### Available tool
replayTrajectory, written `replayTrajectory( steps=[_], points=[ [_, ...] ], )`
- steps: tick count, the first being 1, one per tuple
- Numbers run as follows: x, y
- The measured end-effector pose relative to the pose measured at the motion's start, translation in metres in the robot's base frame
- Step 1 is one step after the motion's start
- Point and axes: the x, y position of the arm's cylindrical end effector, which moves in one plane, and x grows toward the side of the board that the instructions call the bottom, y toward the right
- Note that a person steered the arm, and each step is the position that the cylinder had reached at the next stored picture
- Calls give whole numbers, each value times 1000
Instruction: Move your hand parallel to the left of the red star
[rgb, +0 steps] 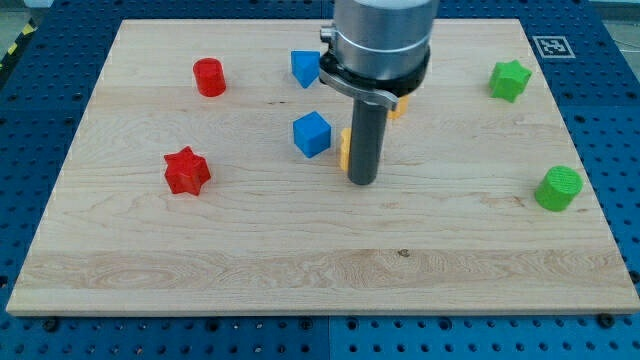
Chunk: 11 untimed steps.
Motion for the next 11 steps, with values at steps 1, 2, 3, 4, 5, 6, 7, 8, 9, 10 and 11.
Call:
replayTrajectory(
  steps=[1,2,3,4,5,6,7,8,9,10,11],
  points=[
    [-24,0],
    [-2,0],
    [52,-14],
    [91,-86],
    [100,-178],
    [75,-225],
    [28,-228],
    [-20,-228],
    [-40,-221],
    [-7,-268],
    [20,-286]
  ],
)
